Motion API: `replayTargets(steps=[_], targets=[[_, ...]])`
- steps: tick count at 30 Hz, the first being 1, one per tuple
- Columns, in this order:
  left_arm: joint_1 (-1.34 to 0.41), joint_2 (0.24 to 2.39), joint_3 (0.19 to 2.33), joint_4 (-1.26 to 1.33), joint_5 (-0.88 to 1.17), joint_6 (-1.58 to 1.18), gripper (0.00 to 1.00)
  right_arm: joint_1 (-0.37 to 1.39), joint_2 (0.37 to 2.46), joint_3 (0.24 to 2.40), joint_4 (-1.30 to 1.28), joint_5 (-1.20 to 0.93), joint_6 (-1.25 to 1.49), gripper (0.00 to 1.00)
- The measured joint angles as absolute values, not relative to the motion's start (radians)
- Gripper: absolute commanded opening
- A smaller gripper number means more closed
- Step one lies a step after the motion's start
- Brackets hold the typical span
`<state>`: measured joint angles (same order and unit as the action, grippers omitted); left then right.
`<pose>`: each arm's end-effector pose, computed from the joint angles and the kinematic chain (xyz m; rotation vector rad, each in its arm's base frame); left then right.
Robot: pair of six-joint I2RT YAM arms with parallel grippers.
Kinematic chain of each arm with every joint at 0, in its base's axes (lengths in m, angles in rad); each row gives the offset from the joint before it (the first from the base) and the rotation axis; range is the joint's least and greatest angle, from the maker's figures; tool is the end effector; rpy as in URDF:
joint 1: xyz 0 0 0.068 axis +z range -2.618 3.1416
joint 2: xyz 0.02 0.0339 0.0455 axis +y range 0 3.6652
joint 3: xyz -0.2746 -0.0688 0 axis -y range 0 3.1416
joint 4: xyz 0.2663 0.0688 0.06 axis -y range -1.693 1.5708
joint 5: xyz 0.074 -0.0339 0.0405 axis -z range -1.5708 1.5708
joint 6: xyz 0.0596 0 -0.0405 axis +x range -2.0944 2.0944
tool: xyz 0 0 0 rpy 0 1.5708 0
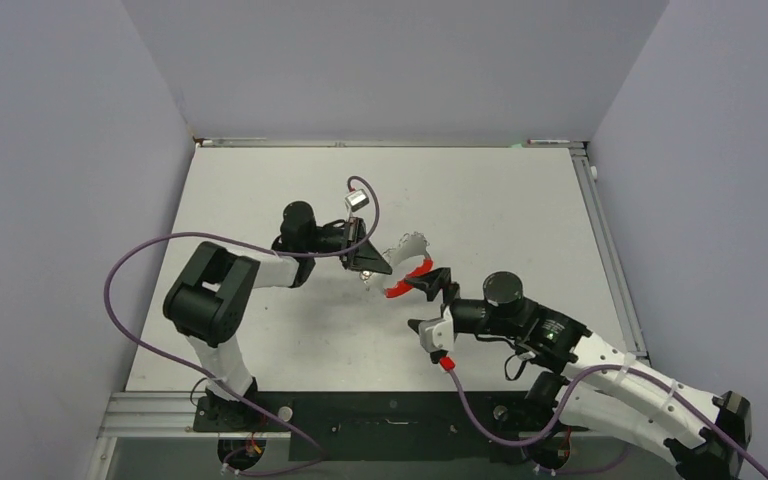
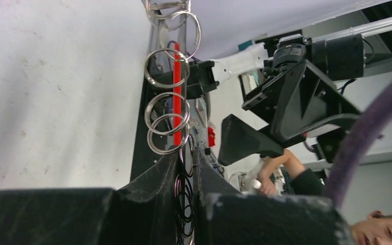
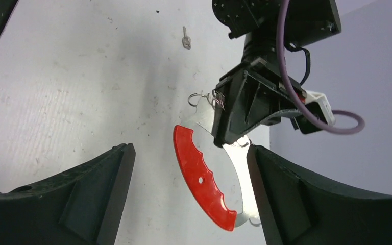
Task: Remove the keys from the keyring
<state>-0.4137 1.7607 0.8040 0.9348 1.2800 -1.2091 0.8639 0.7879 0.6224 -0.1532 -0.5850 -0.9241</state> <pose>0.3116 -0.1992 0.1981 0.4885 2.0690 -2.1001 0.1155 0.1859 0.2847 -1.6697 0.8323 0.5090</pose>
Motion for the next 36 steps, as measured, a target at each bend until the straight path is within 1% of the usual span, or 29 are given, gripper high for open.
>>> replayTargets(steps=[1, 3, 7, 12, 14, 16, 20, 22, 23, 25, 26, 27, 28, 29, 31, 36], targets=[[-0.422, 1.790, 0.799, 1.023, 1.289, -1.291, 0.00, 0.894, 0.782, 0.612, -0.160, -0.554, -0.963, 0.79], [-0.437, 1.834, 0.796, 1.161, 1.300, -1.420, 0.00, 0.942, 0.777, 0.590, -0.157, -0.495, -1.037, 0.73], [-0.458, 1.877, 0.796, 1.346, 1.315, -1.595, 0.00, 0.978, 0.765, 0.529, -0.165, -0.413, -1.171, 0.67], [-0.467, 1.888, 0.796, 1.450, 1.319, -1.712, 0.00, 0.989, 0.760, 0.511, -0.179, -0.342, -1.275, 0.65], [-0.471, 1.889, 0.796, 1.468, 1.322, -1.731, 0.00, 1.004, 0.760, 0.506, -0.167, -0.310, -1.301, 0.60], [-0.476, 1.889, 0.796, 1.478, 1.325, -1.741, 0.00, 1.030, 0.760, 0.499, -0.145, -0.269, -1.320, 0.52], [-0.488, 1.889, 0.796, 1.487, 1.334, -1.752, 0.01, 1.061, 0.760, 0.479, -0.090, -0.204, -1.348, 0.28], [-0.491, 1.889, 0.796, 1.489, 1.337, -1.753, 0.20, 1.062, 0.765, 0.472, -0.066, -0.178, -1.356, 0.12], [-0.491, 1.889, 0.796, 1.490, 1.337, -1.751, 0.28, 1.062, 0.767, 0.471, -0.055, -0.168, -1.357, 0.06], [-0.487, 1.889, 0.795, 1.492, 1.338, -1.743, 0.43, 1.065, 0.769, 0.471, -0.046, -0.153, -1.354, 0.05], [-0.485, 1.889, 0.790, 1.491, 1.338, -1.725, 0.57, 1.068, 0.770, 0.485, -0.039, -0.143, -1.347, 0.05], [-0.485, 1.889, 0.790, 1.491, 1.338, -1.724, 0.65, 1.068, 0.770, 0.486, -0.039, -0.142, -1.346, 0.05], [-0.481, 1.889, 0.790, 1.496, 1.338, -1.709, 0.77, 1.068, 0.770, 0.491, -0.042, -0.142, -1.332, 0.05], [-0.477, 1.889, 0.790, 1.499, 1.338, -1.697, 0.99, 1.068, 0.770, 0.497, -0.056, -0.142, -1.309, 0.05], [-0.452, 1.889, 0.790, 1.505, 1.337, -1.678, 0.96, 1.068, 0.772, 0.508, -0.088, -0.142, -1.262, 0.05], [-0.281, 1.889, 0.798, 1.505, 1.333, -1.631, 0.96, 1.042, 0.856, 0.594, -0.237, -0.192, -1.052, 0.05]])
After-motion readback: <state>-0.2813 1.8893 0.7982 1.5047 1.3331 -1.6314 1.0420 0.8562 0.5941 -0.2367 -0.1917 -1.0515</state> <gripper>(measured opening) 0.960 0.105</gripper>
